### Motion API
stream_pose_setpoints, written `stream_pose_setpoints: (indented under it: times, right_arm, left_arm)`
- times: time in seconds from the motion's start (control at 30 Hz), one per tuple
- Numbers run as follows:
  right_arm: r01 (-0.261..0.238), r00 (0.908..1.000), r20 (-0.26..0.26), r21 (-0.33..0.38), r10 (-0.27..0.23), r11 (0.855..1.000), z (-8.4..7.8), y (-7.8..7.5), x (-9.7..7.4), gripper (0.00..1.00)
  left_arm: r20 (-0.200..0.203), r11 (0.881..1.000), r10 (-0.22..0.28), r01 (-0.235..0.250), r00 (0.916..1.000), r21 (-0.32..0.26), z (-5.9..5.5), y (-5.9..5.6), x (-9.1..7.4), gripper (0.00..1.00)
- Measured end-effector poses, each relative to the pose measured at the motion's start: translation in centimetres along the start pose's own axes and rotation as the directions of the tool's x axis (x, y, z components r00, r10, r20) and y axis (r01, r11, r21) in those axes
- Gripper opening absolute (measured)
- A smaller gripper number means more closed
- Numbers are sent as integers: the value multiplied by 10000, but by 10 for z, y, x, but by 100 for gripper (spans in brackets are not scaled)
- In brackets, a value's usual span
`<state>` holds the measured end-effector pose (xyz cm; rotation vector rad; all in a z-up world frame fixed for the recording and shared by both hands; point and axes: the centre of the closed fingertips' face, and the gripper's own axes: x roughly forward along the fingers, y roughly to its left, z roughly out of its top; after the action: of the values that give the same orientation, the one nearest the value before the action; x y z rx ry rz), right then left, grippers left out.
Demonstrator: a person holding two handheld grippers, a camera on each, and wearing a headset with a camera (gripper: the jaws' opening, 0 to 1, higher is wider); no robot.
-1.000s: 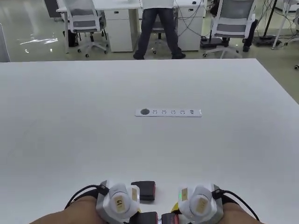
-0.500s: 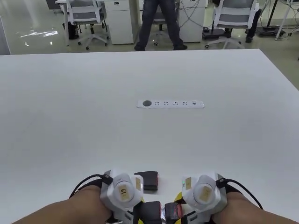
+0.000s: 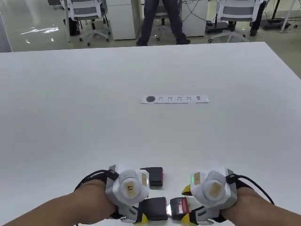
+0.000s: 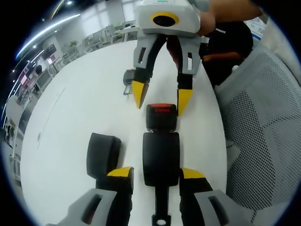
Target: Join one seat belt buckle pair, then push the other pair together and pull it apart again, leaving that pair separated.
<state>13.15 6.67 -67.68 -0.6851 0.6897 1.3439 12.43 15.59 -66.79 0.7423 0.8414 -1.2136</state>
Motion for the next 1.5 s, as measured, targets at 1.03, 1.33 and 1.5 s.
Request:
stream_pose_setpoints:
  times: [1.03, 1.33, 1.5]
  right_arm:
    - [925, 9901, -1070, 108, -908, 9957, -71, -80, -51, 35]
    - [649, 9908, -1192, 55, -638, 9979, -76, -81, -44, 33]
    - [463, 9899, -1344, 122, -443, 9989, -75, -79, -44, 32]
  left_arm:
    - [122, 9975, 321, -328, 9994, 620, 12, 76, 7, 47]
    - [-169, 9918, 352, -329, 9992, 1233, 2, 84, 18, 32]
    - [-391, 9865, 302, -234, 9988, 1621, 1, 83, 19, 32]
